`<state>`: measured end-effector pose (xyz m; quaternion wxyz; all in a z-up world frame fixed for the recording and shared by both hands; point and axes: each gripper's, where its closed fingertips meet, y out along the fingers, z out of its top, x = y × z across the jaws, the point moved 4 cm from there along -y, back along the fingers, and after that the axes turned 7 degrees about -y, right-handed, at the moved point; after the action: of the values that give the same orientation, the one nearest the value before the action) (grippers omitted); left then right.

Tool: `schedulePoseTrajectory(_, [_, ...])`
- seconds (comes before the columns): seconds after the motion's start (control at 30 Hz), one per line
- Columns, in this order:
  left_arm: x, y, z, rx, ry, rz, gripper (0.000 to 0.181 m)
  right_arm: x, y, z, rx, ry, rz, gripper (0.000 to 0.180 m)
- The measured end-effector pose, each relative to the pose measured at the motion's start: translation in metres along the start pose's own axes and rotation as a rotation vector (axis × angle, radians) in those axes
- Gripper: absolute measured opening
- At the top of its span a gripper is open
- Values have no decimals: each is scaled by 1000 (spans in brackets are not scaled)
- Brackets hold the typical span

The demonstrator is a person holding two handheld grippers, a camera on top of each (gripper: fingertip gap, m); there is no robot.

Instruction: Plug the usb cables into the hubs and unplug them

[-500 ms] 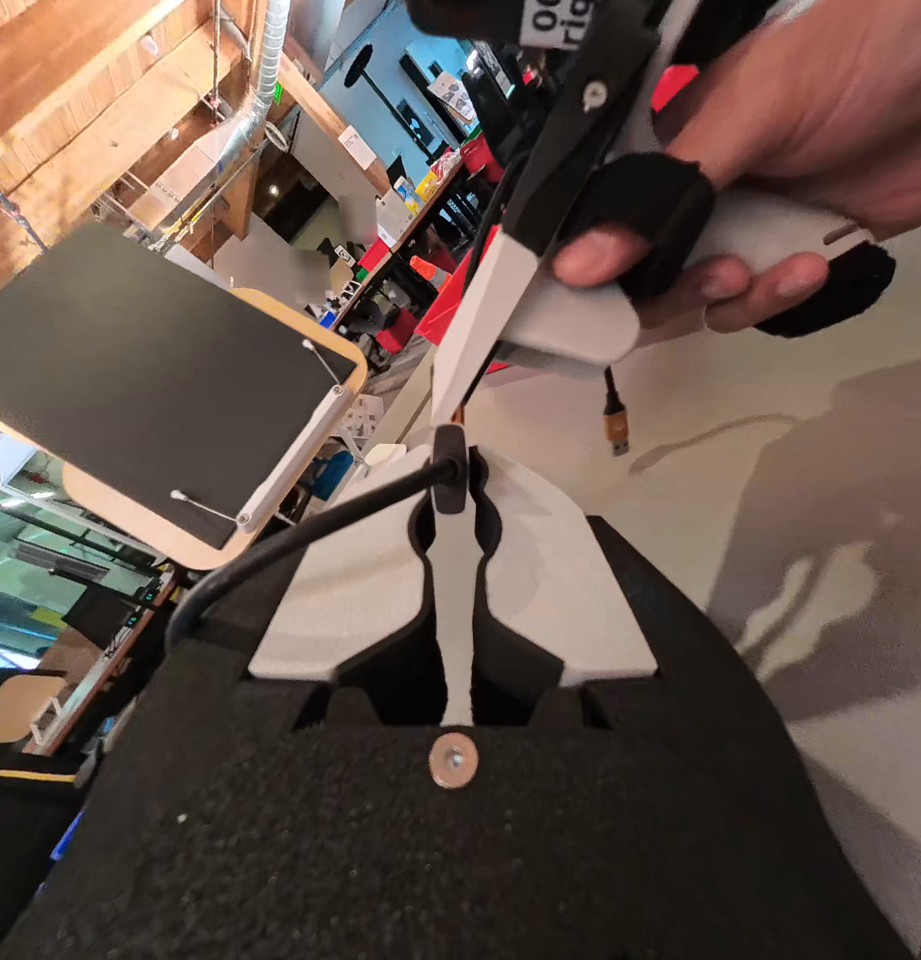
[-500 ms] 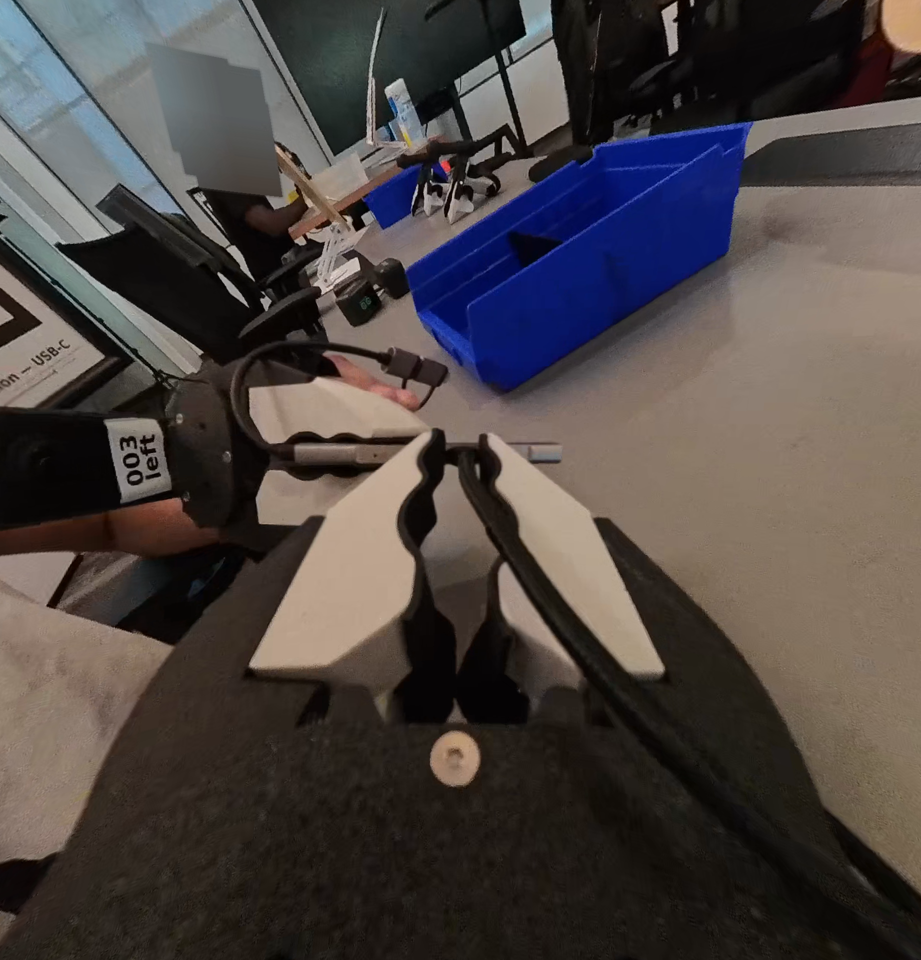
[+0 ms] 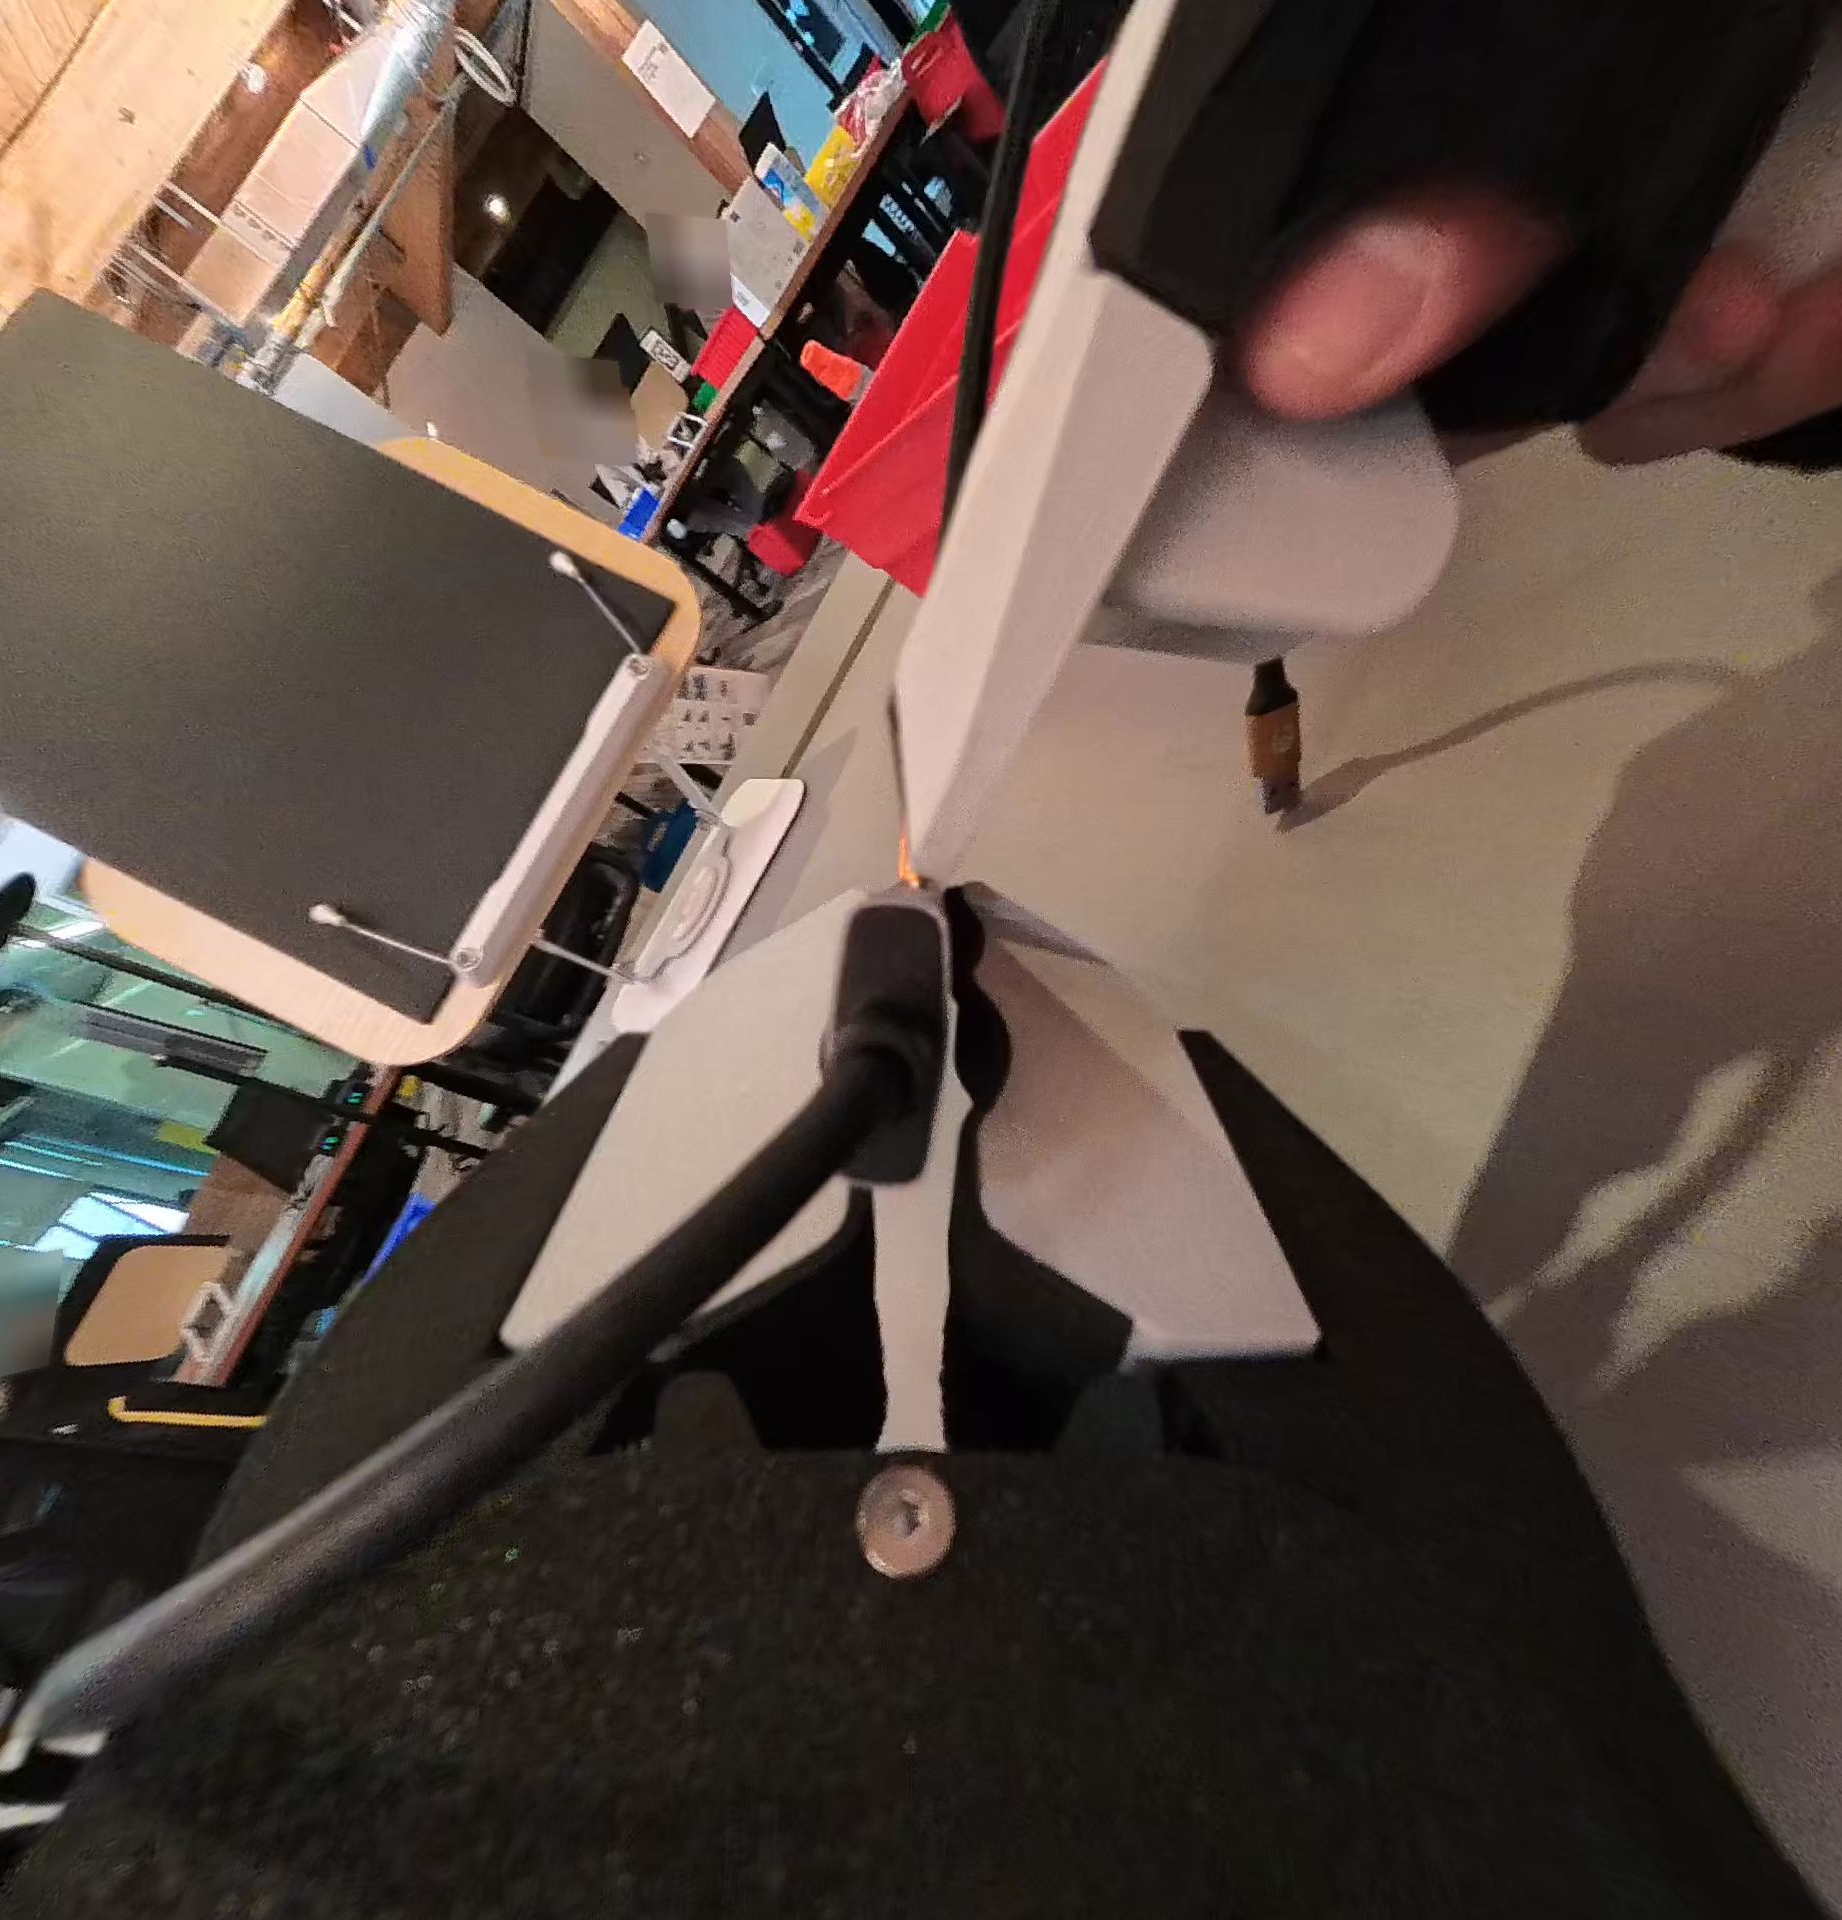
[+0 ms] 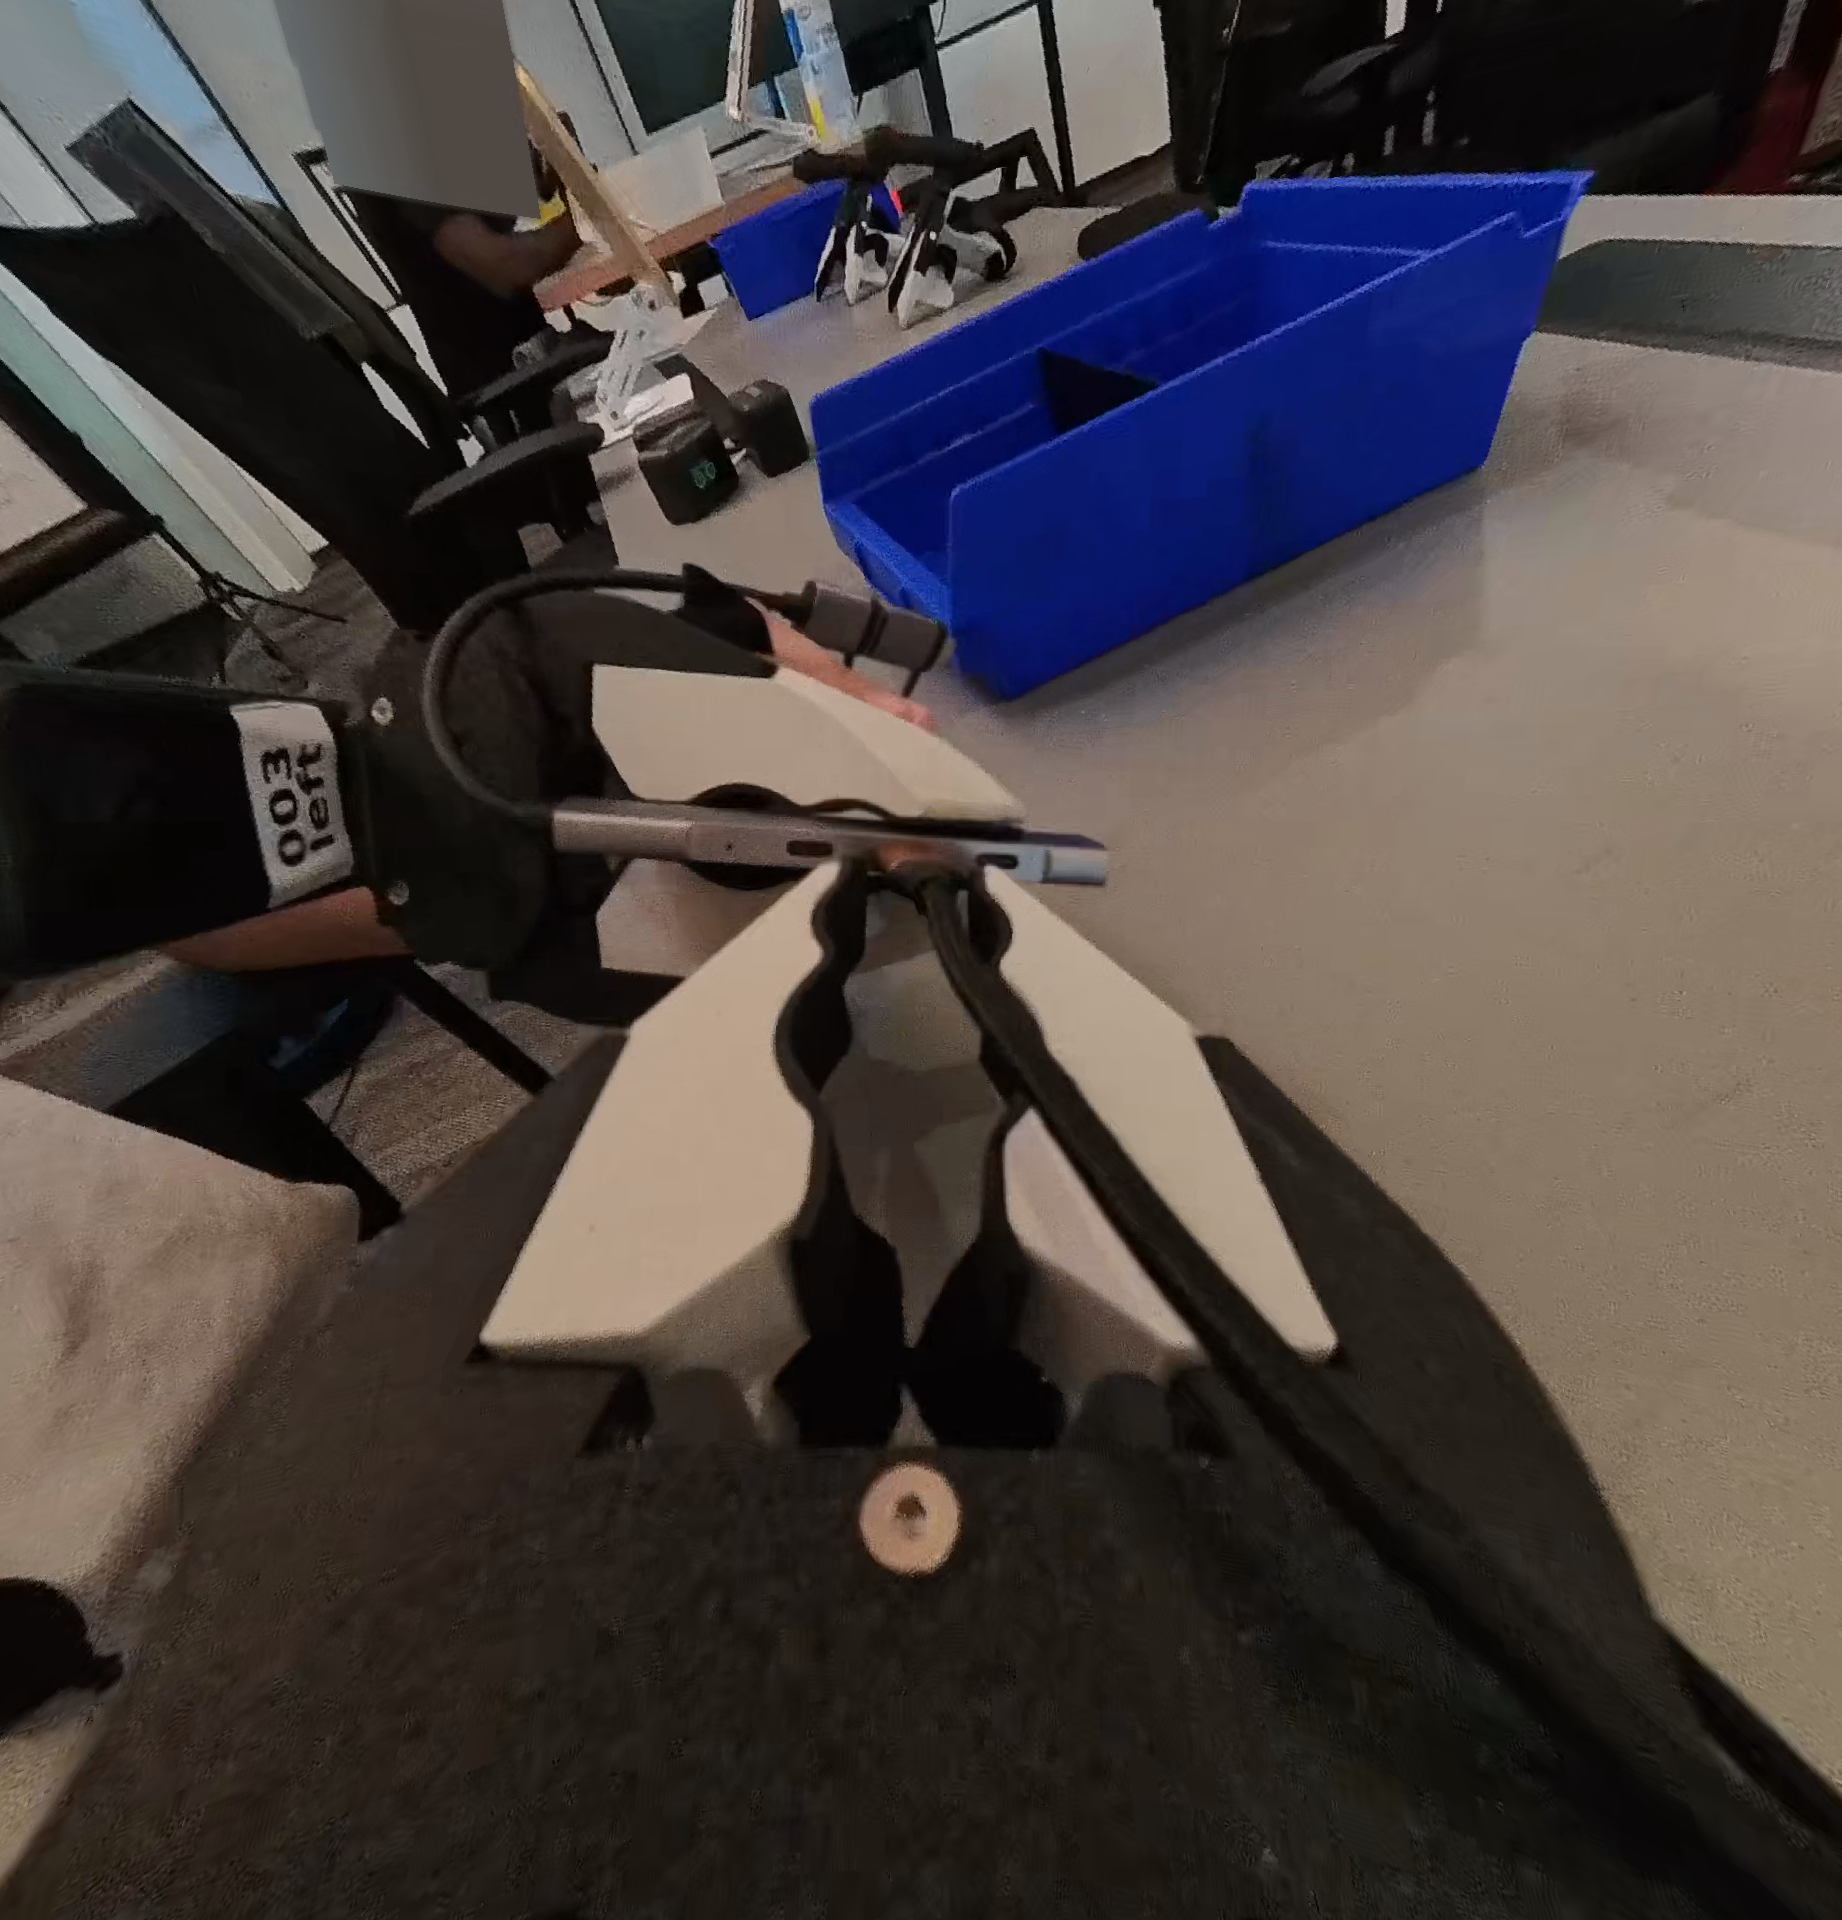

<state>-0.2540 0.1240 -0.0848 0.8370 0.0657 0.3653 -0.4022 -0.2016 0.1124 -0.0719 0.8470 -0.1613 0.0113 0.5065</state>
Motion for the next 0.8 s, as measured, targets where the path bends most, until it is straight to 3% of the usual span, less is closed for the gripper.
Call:
schedulePoseTrajectory(0.13, [-1,-1,-1,14,54,12,10,-3,-1,4,34,21,42,27])
schedulePoseTrajectory(0.23, [1,-1,0,23,95,17,10,-1,-2,2,31,30,35,13])
schedulePoseTrajectory(0.5, [4,-9,9,36,122,85,11,-2,-6,3,23,50,31,11])
schedulePoseTrajectory(0.7, [7,-7,7,41,55,-9,11,0,-9,-4,31,115,66,11])
schedulePoseTrajectory(0.8, [6,-7,8,46,113,14,12,1,-11,-3,47,165,91,11])
